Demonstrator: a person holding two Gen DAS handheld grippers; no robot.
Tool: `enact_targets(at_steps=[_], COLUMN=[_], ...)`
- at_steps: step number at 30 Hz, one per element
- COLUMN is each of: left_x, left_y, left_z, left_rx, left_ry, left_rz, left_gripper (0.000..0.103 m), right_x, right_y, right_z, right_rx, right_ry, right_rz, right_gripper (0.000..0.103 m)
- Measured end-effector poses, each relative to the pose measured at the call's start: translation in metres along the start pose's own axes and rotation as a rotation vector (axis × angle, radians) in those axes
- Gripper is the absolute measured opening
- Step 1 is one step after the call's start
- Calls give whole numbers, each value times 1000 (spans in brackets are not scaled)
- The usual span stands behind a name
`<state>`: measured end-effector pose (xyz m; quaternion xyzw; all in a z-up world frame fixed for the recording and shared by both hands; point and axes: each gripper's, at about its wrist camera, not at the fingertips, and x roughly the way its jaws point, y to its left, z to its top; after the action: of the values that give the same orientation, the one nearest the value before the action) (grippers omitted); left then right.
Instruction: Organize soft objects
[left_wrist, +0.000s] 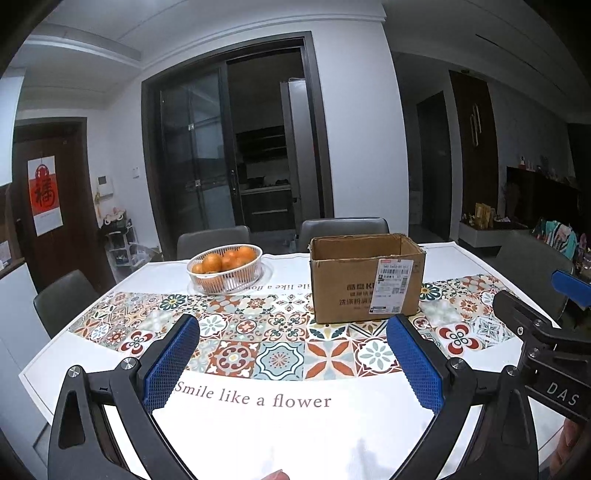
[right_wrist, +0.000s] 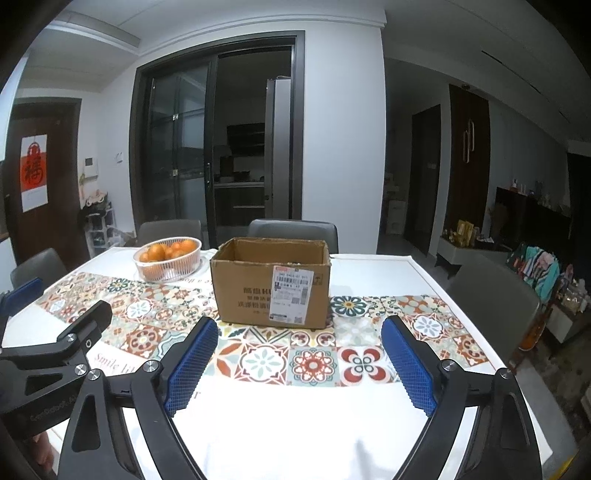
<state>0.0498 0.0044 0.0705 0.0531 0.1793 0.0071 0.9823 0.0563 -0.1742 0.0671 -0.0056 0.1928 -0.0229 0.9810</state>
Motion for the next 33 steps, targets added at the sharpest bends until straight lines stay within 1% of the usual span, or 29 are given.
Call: enact_targets(at_steps=[7, 17, 33], left_x=[-7, -15, -17], left_y=[0, -1, -4], left_z=[-6, -8, -7], left_rx=[-7, -6, -11], left_ry=[-1, -24, -20], left_rz=[-17, -17, -29], left_gripper=[103, 103, 103], right_x=[-5, -6, -7], right_y=[-4, -6, -8], right_z=[-5, -8, -9], right_rx=[25, 36, 40], right_ry=[7, 12, 11], right_rz=[-2, 1, 2], right_gripper=[92, 92, 92])
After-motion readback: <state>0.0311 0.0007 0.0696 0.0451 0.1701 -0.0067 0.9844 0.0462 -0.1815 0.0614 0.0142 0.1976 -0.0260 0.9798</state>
